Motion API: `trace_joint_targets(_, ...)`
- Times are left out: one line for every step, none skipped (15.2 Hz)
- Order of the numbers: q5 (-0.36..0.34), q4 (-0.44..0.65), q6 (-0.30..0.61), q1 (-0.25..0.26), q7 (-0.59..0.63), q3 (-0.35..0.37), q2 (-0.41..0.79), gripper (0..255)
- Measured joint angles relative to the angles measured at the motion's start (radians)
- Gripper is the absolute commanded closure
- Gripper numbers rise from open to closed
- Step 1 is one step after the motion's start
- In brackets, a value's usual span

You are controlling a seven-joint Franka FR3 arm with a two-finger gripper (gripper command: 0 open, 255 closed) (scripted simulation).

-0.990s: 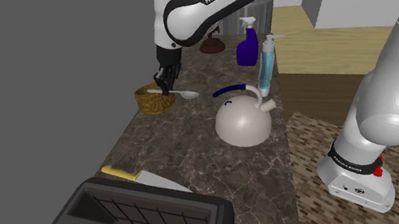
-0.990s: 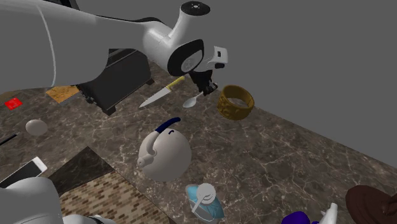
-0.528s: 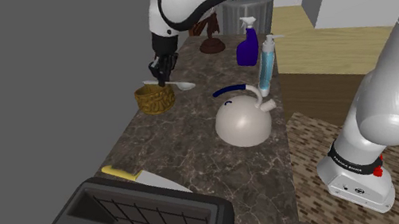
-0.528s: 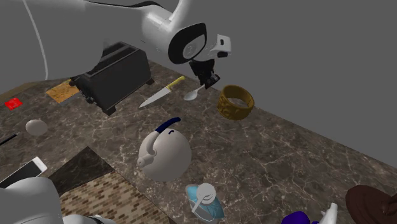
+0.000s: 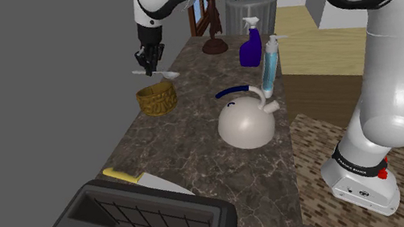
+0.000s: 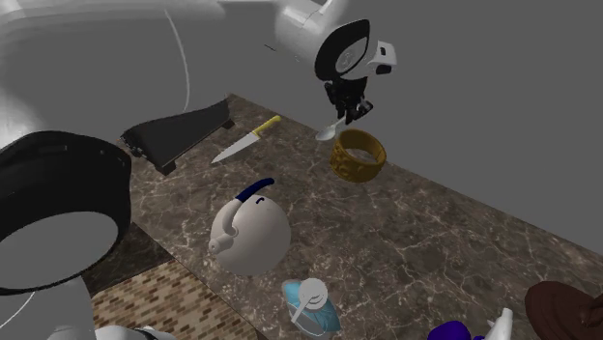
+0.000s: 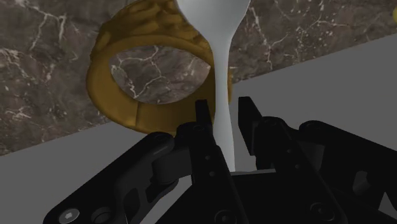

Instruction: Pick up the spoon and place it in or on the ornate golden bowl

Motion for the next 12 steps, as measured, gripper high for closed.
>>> trace_joint_targets(-0.005, 0.049, -0.013, -0.002, -0.007, -0.004, 0.037, 255)
trace_joint_targets(-0.013, 0.126, -0.044, -0.001, -0.007, -0.007, 0.084, 255)
trace_joint_targets(-0.021, 0.208, -0.074, 0.001, -0.011, -0.011, 0.137, 255)
trace_joint_targets(-0.028, 0.283, -0.103, 0.005, -0.01, -0.014, 0.184, 255)
trace_joint_targets(-0.029, 0.305, -0.107, 0.003, -0.015, -0.016, 0.203, 255)
trace_joint_targets(-0.03, 0.31, -0.102, 0.002, -0.018, -0.017, 0.213, 255)
trace_joint_targets(-0.03, 0.308, -0.095, 0.002, -0.02, -0.017, 0.219, 255)
trace_joint_targets(-0.031, 0.3, -0.085, 0.002, -0.02, -0.017, 0.221, 255)
trace_joint_targets(-0.031, 0.293, -0.074, 0.002, -0.022, -0.017, 0.225, 255)
trace_joint_targets(-0.031, 0.283, -0.062, 0.002, -0.022, -0.018, 0.227, 255)
trace_joint_targets(-0.03, 0.267, -0.047, 0.001, -0.024, -0.018, 0.226, 255)
trace_joint_targets(-0.03, 0.25, -0.032, 0.0, -0.026, -0.018, 0.224, 255)
